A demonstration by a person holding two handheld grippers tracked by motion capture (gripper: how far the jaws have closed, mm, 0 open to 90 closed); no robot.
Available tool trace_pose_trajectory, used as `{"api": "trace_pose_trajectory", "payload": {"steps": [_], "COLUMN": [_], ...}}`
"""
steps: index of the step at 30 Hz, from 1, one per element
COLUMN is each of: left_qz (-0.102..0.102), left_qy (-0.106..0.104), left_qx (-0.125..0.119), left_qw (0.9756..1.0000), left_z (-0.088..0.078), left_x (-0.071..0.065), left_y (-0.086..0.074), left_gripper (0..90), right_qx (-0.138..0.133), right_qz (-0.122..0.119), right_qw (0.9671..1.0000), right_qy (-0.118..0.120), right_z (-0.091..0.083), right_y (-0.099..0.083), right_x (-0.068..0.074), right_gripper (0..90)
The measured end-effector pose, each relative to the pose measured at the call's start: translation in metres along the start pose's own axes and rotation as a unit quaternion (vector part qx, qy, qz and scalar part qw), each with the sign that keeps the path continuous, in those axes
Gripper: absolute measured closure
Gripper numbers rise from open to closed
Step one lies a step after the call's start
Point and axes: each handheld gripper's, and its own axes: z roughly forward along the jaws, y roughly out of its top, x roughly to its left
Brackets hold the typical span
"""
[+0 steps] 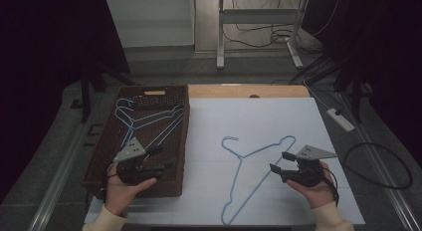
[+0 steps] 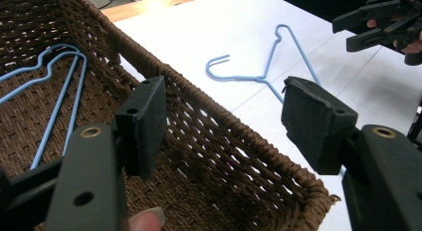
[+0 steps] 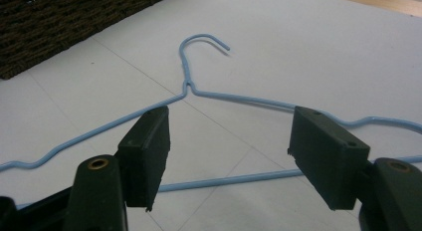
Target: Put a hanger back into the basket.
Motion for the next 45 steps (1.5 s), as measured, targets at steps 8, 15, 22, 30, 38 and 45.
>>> {"api": "trace_pose_trajectory", "payload": {"steps": [8, 15, 22, 30, 38, 45], "left_qz": [-0.002, -0.003, -0.003, -0.002, -0.002, 0.003], "left_qy": [-0.005, -0.01, -0.011, -0.013, -0.013, -0.013], "left_qx": [0.009, 0.013, 0.013, 0.015, 0.014, 0.013], "left_qw": [0.9999, 0.9999, 0.9999, 0.9998, 0.9998, 0.9998], "left_z": [0.004, 0.005, 0.005, 0.007, 0.006, 0.007], "left_x": [-0.001, -0.001, -0.002, -0.002, -0.001, -0.002], "left_y": [-0.001, -0.001, -0.001, -0.002, -0.002, -0.002], "left_gripper": [35.8, 35.9, 35.9, 36.2, 36.5, 36.9], "right_qx": [0.014, 0.049, 0.115, 0.156, 0.186, 0.216], "right_qz": [-0.01, -0.021, -0.043, -0.064, -0.067, -0.076], "right_qw": [0.9998, 0.9986, 0.9922, 0.9843, 0.9785, 0.9712], "right_qy": [-0.005, 0.008, 0.023, 0.051, 0.06, 0.065], "right_z": [0.005, 0.019, 0.051, 0.092, 0.128, 0.154], "right_y": [0.003, 0.019, 0.04, 0.063, 0.074, 0.083], "right_x": [0.002, 0.005, 0.013, 0.02, 0.022, 0.025], "right_gripper": [33.1, 34.1, 38.2, 40.1, 42.4, 46.1]}}
